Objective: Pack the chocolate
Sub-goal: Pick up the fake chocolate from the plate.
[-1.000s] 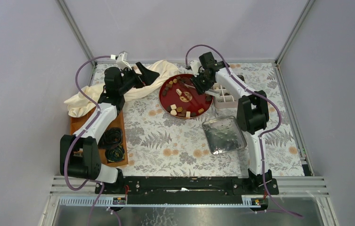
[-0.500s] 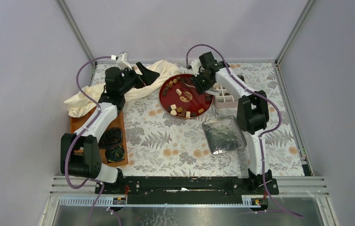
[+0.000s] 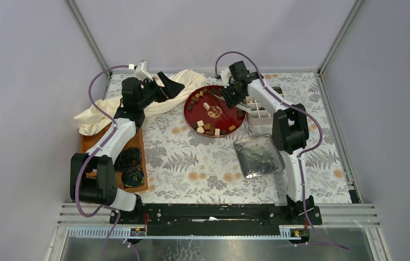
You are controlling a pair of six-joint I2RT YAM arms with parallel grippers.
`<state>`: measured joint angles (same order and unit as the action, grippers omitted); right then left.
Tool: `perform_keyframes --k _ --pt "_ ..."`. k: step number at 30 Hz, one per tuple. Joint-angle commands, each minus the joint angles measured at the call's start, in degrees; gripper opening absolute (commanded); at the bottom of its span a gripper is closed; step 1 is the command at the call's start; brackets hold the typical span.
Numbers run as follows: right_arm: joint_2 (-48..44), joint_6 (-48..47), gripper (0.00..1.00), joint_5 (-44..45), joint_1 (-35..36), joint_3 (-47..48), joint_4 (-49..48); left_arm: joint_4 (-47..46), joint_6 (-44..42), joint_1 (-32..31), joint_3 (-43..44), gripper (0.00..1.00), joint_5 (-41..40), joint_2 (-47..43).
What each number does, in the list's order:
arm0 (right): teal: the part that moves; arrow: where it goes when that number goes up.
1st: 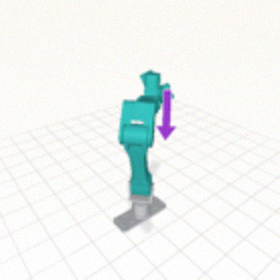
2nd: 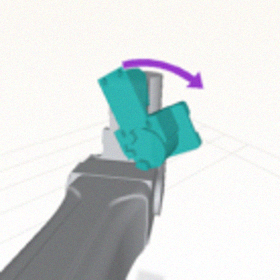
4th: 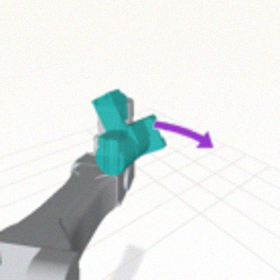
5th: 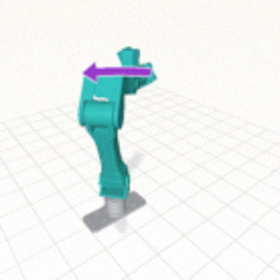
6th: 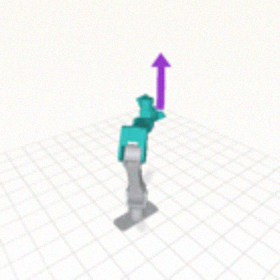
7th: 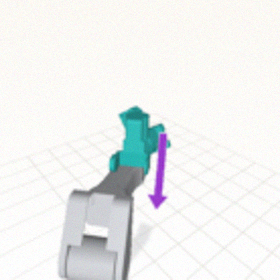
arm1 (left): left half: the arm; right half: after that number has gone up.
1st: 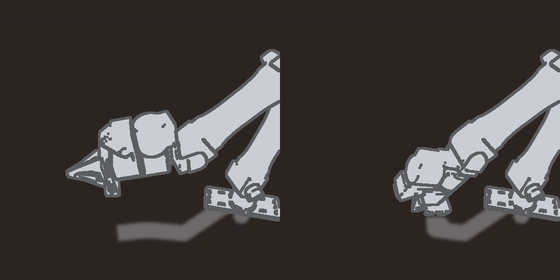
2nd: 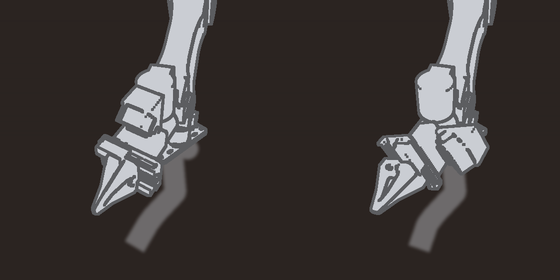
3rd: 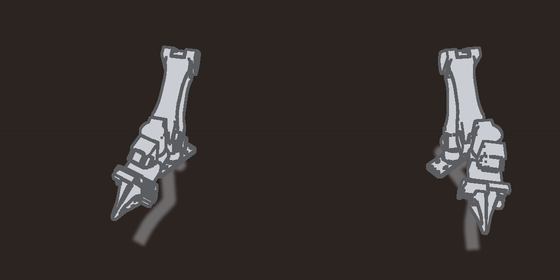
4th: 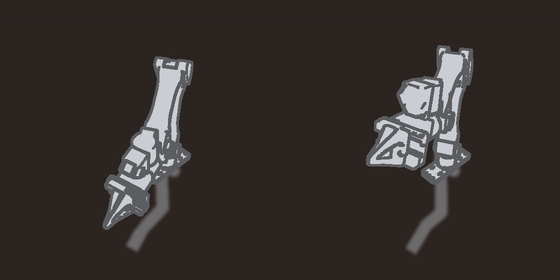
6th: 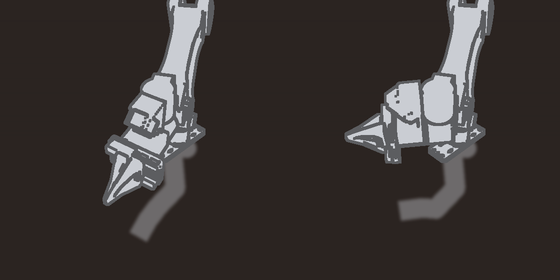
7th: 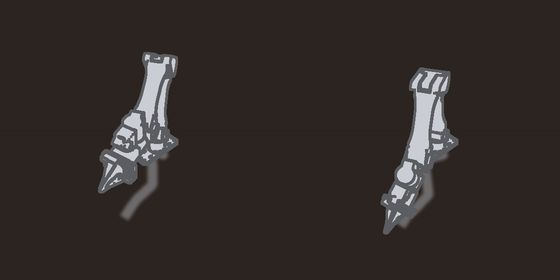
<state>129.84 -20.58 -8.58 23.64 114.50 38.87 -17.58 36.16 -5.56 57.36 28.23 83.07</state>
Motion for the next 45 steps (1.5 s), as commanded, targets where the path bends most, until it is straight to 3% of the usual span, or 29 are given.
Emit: perform_keyframes --k 1,13,34,45 --pt "-0.19 1.15 0.36 0.28 0.27 1.25 -2.81 -2.70 0.14 0.38 0.28 0.99 0.71 0.43" --pt "-6.88 0.46 0.20 -0.37 0.15 -3.04 -3.78 -2.46 0.07 0.29 0.39 0.99 0.75 0.13" --pt "-26.83 -3.70 0.18 -12.99 -5.93 -26.08 -7.52 -2.46 0.23 0.29 0.35 0.99 1.01 -0.19" --pt "-43.67 -3.34 0.18 -18.70 -18.88 -39.89 -9.55 -2.54 0.15 0.00 0.33 0.99 1.05 -0.88"
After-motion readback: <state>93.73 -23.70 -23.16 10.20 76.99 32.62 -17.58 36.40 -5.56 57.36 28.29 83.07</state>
